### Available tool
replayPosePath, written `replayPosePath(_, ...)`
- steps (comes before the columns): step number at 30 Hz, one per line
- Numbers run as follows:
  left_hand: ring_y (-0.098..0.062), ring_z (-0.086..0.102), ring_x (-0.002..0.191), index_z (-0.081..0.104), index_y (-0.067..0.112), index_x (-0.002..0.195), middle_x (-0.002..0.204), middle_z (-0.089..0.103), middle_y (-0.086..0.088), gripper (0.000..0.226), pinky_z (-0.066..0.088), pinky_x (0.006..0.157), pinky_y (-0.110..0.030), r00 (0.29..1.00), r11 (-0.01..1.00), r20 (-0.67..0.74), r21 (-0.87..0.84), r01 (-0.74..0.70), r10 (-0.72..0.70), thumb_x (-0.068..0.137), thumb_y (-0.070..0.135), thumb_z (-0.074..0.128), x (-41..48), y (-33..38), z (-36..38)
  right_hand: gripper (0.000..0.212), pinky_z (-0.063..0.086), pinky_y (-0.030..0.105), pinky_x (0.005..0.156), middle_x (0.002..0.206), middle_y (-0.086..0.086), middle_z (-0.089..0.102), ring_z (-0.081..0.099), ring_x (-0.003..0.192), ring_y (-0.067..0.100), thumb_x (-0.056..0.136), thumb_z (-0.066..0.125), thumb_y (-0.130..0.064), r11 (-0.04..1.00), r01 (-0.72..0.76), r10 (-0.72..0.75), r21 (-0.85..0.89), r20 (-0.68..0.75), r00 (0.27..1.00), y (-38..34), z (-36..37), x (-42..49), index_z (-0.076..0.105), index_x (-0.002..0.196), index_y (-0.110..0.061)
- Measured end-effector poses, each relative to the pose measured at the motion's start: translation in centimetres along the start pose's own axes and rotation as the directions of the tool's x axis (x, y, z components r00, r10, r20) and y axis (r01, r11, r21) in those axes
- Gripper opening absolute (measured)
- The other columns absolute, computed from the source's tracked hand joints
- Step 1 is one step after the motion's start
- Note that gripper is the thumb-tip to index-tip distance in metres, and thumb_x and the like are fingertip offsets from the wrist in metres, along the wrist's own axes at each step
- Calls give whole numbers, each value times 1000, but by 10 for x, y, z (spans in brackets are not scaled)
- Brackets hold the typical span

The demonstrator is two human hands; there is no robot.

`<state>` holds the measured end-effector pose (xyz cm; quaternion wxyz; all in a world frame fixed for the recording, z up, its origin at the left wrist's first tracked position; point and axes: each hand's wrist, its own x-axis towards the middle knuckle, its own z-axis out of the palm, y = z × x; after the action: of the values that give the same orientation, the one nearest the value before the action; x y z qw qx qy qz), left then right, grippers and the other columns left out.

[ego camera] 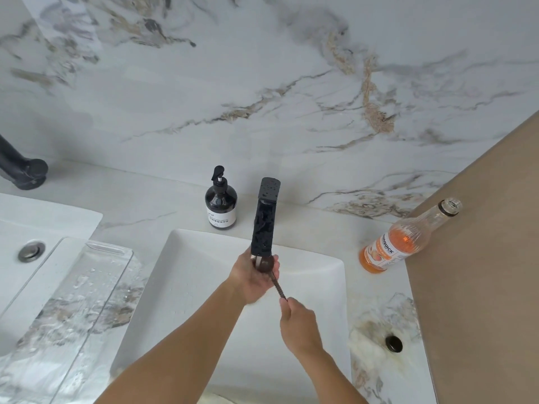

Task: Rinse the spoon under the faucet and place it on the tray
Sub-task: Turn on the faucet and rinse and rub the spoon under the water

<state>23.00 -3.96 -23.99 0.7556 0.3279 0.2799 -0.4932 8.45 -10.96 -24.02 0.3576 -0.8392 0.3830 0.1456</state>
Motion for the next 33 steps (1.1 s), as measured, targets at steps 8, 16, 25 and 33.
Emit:
replayPosePath(8,-8,27,36,51,14,67,57,53,0,34,18,37,-20,990,826,21,549,-128,140,98,27,53,-15,6,-9,23,58,46,86,90,17,76,73,78,32,93,67,-28,568,-335,-85,751,459,884,-26,-11,5,72,90,-5)
replayPosePath(16,-9,25,31,47,17,59,49,37,3,45,18,31,-18,983,940,-4,291,179,-186,98,40,50,-21,19,-11,29,59,45,89,101,12,75,74,81,31,95,58,-11,363,-267,-260,893,372,891,-61,-26,35,71,121,-15)
replayPosePath(25,-11,30,50,61,12,78,62,47,1,58,28,40,-19,995,811,32,582,57,-92,100,59,36,-28,8,-17,6,52,24,53,70,9,69,57,41,14,82,75,-6,679,-92,127,729,7,992,-73,-24,58,75,87,-1)
replayPosePath(33,-7,26,39,50,15,70,49,38,7,43,20,42,-20,984,621,106,764,-173,144,105,39,42,-36,3,-32,27,53,33,52,82,24,72,68,70,31,77,58,21,452,-197,-72,870,255,964,-68,-22,56,73,91,3)
